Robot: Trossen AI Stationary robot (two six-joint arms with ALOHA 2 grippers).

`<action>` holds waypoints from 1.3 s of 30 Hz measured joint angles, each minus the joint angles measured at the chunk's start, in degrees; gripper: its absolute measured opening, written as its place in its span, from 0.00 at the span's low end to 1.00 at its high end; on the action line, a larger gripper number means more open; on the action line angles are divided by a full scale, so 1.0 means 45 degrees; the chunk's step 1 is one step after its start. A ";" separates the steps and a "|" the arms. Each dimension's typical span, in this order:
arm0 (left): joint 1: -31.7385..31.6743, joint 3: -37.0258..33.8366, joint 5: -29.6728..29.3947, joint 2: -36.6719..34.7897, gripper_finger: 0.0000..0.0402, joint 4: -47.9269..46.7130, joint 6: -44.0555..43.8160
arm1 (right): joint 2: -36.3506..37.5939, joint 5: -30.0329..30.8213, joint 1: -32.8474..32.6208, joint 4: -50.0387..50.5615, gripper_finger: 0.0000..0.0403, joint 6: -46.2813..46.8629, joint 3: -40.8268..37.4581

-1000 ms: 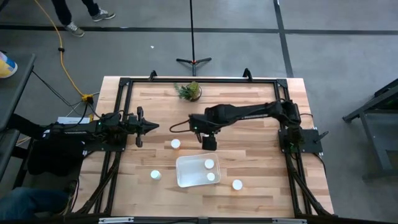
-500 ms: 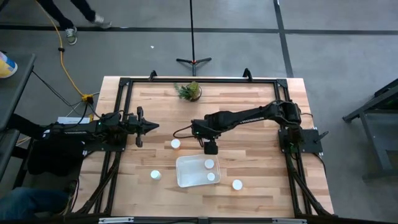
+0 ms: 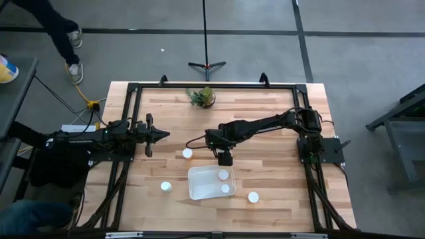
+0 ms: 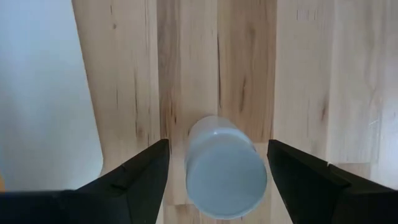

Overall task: Pick and place pill bottles into a basket
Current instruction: Put the top white pill bottle into the white bin

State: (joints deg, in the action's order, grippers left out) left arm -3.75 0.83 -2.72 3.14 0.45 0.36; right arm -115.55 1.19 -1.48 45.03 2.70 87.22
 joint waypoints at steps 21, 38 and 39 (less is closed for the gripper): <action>0.0000 -0.0002 0.0200 0.0000 0.06 -0.0005 0.0113 | 0.0029 -0.0030 0.0000 0.0265 0.37 0.0052 0.0039; 0.0000 0.0003 0.0136 0.0029 0.07 -0.0019 0.0199 | -0.0005 0.0983 -0.0223 0.2364 0.37 0.0764 0.3642; 0.0000 -0.0002 0.0136 0.0029 0.07 -0.0019 0.0199 | -0.0005 0.0973 -0.0296 0.2369 0.37 0.0916 0.3883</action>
State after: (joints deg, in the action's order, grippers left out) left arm -3.75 0.82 -2.11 3.27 0.36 1.26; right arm -115.57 5.56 -2.81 55.68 6.82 104.69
